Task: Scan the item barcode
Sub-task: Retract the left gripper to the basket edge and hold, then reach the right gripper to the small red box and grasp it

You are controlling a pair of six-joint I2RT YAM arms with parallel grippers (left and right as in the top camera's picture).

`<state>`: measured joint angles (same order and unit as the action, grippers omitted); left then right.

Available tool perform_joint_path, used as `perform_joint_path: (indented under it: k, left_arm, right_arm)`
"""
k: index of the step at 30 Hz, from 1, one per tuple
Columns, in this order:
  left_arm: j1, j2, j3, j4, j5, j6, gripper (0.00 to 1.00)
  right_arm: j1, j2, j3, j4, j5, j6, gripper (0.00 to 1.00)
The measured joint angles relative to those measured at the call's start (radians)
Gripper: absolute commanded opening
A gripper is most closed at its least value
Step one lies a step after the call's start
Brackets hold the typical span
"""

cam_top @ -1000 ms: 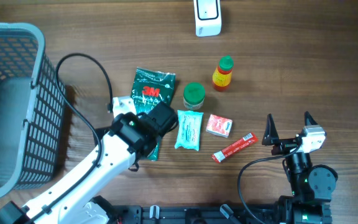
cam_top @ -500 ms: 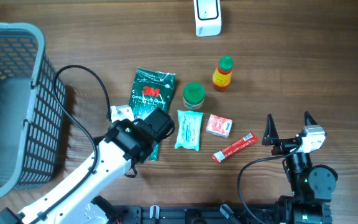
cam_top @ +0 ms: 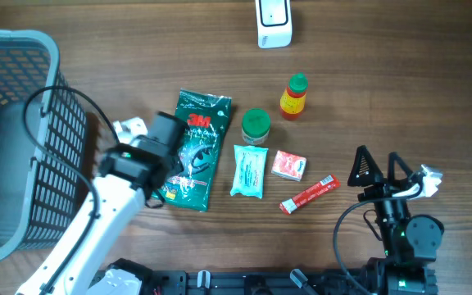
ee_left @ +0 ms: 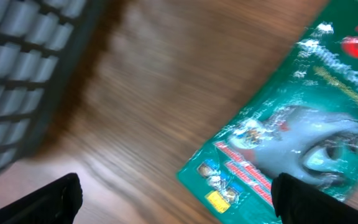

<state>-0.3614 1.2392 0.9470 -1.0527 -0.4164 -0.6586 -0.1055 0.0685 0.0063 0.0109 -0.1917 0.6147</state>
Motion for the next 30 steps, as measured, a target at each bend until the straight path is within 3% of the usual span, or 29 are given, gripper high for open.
perform_joint_path:
  k: [4,9,16,24,25,27,30]
  left_arm:
    - [0.116,-0.002,0.0,0.033,0.156,0.167,1.0]
    - [0.207,-0.002,0.0,0.033,0.23,0.249,1.0]
    - [0.352,-0.002,0.0,0.039,0.251,0.263,1.0]
    - [0.354,-0.002,-0.002,0.04,0.259,0.265,1.0]
    - [0.354,-0.002,-0.002,0.039,0.258,0.265,1.0]
    - [0.354,-0.003,-0.002,0.04,0.258,0.265,1.0]
    - [0.354,-0.003,-0.002,0.04,0.258,0.265,1.0]
  right_arm:
    - [0.0,0.072,0.0,0.001,-0.021,0.166,1.0]
    - [0.0,0.148,0.0,0.023,-0.183,0.265,0.99]
    - [0.0,0.276,0.083,-0.007,-0.396,0.257,0.99]
    - [0.04,0.687,0.534,-0.554,-0.441,0.067,1.0]
    - [0.043,0.715,0.552,-0.57,-0.448,0.064,0.98]
    - [0.048,0.795,0.565,-0.574,-0.46,0.06,0.81]
    - [0.062,0.901,0.565,-0.557,-0.471,-0.011,0.8]
